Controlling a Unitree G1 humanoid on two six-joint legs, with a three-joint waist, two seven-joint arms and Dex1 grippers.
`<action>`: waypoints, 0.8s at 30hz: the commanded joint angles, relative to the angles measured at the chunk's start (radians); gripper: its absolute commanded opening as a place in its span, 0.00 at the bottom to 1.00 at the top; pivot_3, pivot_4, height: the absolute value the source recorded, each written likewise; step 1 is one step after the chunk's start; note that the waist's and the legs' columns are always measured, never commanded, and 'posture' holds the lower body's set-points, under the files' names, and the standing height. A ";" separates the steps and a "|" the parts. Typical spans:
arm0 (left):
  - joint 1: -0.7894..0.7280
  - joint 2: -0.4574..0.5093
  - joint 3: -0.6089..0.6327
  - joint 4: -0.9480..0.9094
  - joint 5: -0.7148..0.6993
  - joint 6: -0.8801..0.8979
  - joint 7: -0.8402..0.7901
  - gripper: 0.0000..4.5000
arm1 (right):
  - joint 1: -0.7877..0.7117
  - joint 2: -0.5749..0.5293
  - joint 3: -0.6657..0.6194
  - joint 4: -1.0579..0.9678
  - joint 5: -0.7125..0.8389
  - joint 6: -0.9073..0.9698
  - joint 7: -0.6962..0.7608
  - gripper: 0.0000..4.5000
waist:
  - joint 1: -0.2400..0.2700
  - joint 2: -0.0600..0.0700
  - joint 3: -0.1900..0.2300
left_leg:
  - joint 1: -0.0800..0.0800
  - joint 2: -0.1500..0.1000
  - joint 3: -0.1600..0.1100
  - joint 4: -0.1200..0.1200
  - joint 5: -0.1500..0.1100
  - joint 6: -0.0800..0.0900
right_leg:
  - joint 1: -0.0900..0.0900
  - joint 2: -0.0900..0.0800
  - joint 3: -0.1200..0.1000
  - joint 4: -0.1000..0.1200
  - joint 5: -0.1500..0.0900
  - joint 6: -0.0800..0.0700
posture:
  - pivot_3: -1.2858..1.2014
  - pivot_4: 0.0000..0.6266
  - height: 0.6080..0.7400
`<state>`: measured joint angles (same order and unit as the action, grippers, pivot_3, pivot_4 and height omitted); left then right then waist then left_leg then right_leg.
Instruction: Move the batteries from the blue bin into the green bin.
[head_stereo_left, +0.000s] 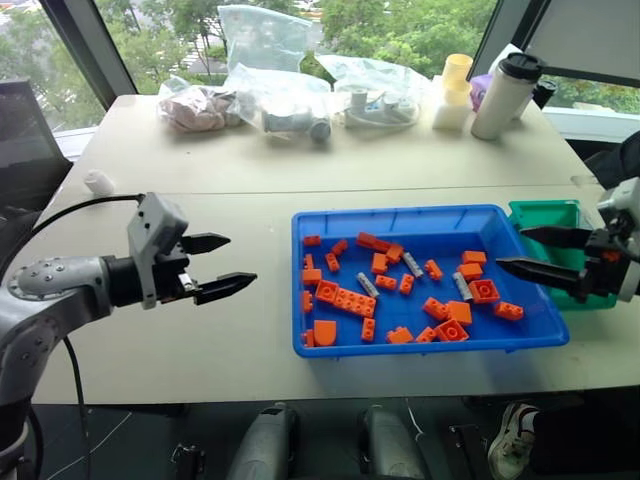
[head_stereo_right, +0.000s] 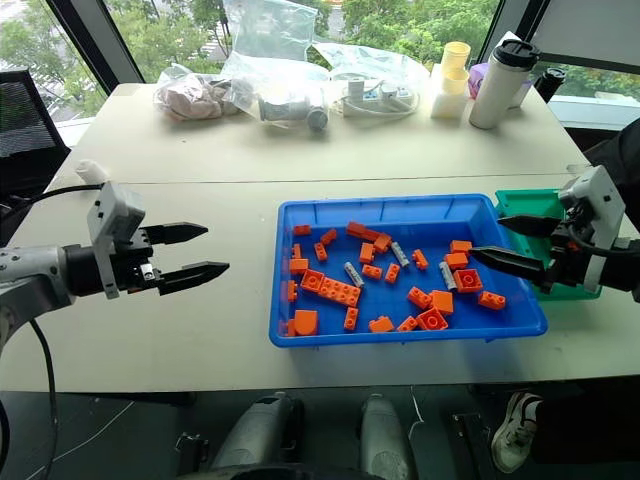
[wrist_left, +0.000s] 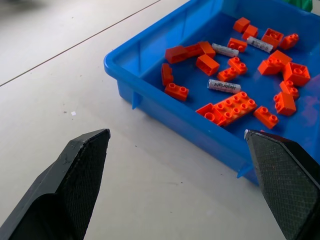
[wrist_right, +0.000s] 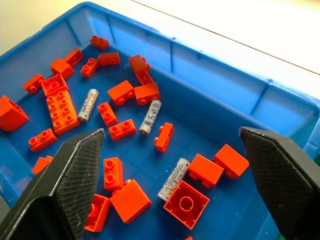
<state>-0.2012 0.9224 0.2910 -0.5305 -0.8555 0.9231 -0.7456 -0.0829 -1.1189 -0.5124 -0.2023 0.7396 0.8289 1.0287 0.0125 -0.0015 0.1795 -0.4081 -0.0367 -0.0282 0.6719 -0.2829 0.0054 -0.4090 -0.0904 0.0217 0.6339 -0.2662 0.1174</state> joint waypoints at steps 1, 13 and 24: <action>0.000 0.000 -0.001 -0.007 0.032 -0.044 -0.004 1.00 | -0.014 0.005 -0.005 0.000 -0.004 -0.018 0.008 0.99 | 0.000 0.000 0.000 | 0.000 0.000 0.000 0.000 0.000 0.000 | 0.000 0.000 0.000 0.000 0.000 0.000 | 0.52 0.24 1.00; 0.002 0.001 -0.025 -0.004 0.050 -0.057 -0.015 1.00 | -0.023 0.009 0.007 -0.012 -0.003 -0.007 -0.005 0.99 | 0.000 0.000 0.000 | 0.001 0.000 0.000 -0.003 0.001 -0.001 | -0.001 0.000 0.000 0.000 0.000 0.000 | 0.52 0.24 1.00; 0.020 0.037 -0.039 -0.028 0.053 -0.041 -0.043 1.00 | -0.050 -0.021 0.035 -0.009 -0.009 0.032 0.005 0.99 | -0.001 0.000 0.000 | 0.001 0.000 0.000 -0.004 0.001 -0.001 | -0.001 0.000 0.000 0.000 0.000 0.001 | 0.52 0.24 1.00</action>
<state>-0.1690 0.9333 0.2446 -0.5252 -0.8064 0.8889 -0.7707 -0.1256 -1.1197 -0.4677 -0.1924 0.7295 0.8580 1.0296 0.0118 -0.0015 0.1795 -0.4072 -0.0369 -0.0278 0.6683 -0.2823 0.0044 -0.4096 -0.0902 0.0217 0.6334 -0.2657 0.1179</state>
